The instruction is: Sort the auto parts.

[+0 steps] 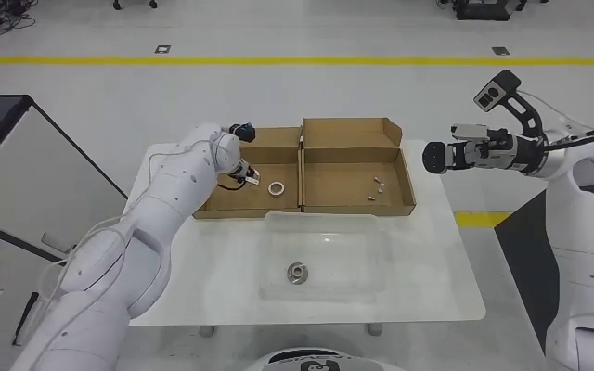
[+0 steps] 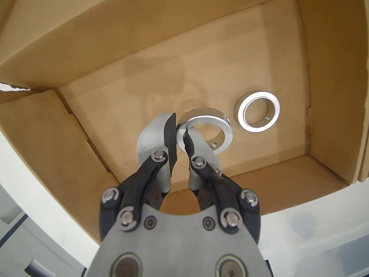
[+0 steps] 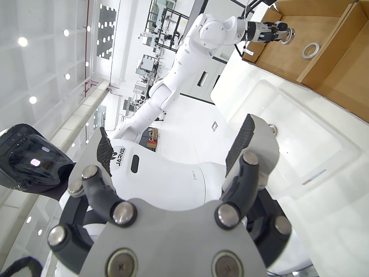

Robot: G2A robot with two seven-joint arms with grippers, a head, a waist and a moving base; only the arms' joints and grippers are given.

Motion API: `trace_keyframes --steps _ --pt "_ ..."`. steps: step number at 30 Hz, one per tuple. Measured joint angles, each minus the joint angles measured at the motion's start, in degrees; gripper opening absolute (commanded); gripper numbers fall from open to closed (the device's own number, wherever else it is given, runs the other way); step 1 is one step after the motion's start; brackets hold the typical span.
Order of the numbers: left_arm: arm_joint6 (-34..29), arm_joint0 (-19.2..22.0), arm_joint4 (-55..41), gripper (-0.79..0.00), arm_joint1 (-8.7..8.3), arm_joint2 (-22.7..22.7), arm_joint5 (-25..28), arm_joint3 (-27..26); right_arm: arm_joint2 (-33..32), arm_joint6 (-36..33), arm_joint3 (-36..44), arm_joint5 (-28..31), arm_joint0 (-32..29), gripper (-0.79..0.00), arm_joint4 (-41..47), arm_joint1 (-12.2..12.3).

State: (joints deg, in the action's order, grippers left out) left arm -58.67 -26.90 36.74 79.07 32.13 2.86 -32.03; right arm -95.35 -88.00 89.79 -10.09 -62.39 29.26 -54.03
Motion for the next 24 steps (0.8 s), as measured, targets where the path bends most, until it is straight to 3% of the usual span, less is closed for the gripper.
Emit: trace_keyframes --steps 12,13,15,17,18,19,24 --pt "0.9 0.1 0.9 -0.785 2.78 -1.3 1.2 6.0 0.0 0.0 0.0 0.0 0.0 0.0 0.0 0.0" --pt "1.0 0.1 0.9 -0.736 2.94 -1.3 1.3 6.4 0.0 0.0 0.0 0.0 0.0 0.0 0.0 0.0" --pt "1.0 0.2 0.9 -0.52 3.3 -1.3 1.5 7.2 0.0 0.0 0.0 0.0 0.0 0.0 0.0 0.0" --pt "1.0 0.3 0.9 -0.262 3.6 -1.3 1.8 7.8 0.0 0.0 0.0 0.0 0.0 0.0 0.0 0.0" --pt "1.0 0.3 1.0 -0.095 3.77 -1.3 1.9 8.1 0.0 0.0 0.0 0.0 0.0 0.0 0.0 0.0" --pt "1.1 0.4 0.9 0.0 3.89 -1.3 2.0 8.3 0.0 0.0 0.0 0.0 0.0 0.0 0.0 0.0" --pt "1.6 0.9 0.5 0.0 4.46 -0.8 2.3 9.3 0.0 0.0 0.0 0.0 0.0 0.0 0.0 0.0"
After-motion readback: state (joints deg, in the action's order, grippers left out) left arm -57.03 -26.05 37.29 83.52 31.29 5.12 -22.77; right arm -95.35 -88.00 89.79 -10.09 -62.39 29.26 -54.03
